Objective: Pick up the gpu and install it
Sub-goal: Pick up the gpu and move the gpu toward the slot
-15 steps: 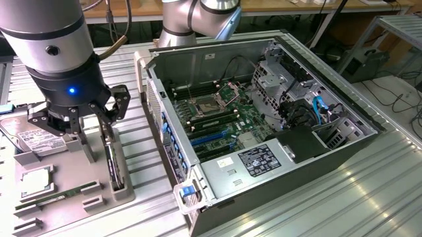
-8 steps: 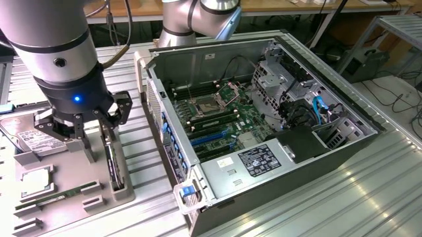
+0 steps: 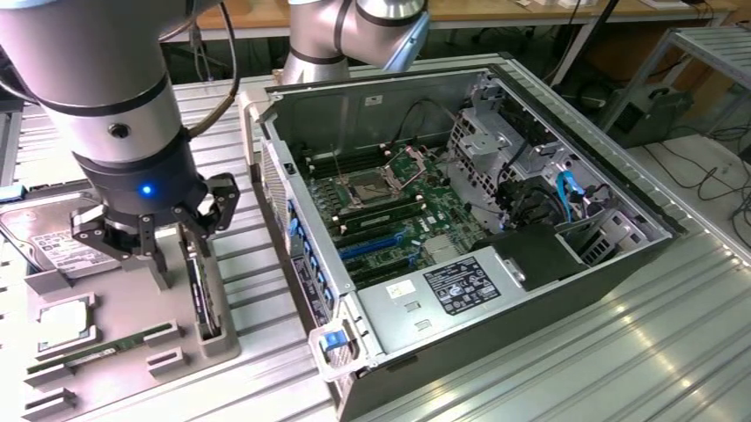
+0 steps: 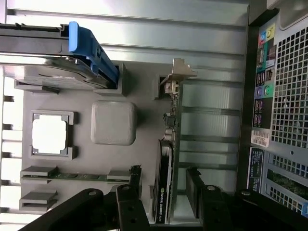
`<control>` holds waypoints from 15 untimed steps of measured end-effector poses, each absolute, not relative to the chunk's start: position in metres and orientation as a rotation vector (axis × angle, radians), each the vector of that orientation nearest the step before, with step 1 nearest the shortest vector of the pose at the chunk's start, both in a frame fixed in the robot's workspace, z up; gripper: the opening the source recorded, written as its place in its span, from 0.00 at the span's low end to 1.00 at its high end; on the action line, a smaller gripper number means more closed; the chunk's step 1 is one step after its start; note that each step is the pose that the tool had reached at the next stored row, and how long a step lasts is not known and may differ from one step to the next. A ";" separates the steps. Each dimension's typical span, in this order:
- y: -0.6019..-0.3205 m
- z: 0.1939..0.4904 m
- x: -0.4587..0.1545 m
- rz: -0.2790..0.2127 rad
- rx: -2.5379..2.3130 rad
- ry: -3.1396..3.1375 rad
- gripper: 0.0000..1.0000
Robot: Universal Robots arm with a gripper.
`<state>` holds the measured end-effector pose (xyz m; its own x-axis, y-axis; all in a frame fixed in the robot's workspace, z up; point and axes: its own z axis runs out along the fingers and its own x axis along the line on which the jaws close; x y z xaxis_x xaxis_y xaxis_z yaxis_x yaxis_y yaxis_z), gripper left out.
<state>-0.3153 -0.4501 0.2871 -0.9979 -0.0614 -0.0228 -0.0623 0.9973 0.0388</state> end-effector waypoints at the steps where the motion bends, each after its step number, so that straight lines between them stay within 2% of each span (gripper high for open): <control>1: -0.450 0.285 -0.315 0.062 -0.096 3.118 0.50; 6: -0.452 0.276 -0.314 0.062 -0.096 3.118 0.51; 7: -0.452 0.274 -0.314 0.062 -0.096 3.118 0.56; 8: -0.452 0.272 -0.313 0.062 -0.097 3.118 0.56; 9: -0.452 0.270 -0.313 0.062 -0.096 3.118 0.63; 15: -0.453 0.258 -0.313 0.060 -0.096 3.119 0.63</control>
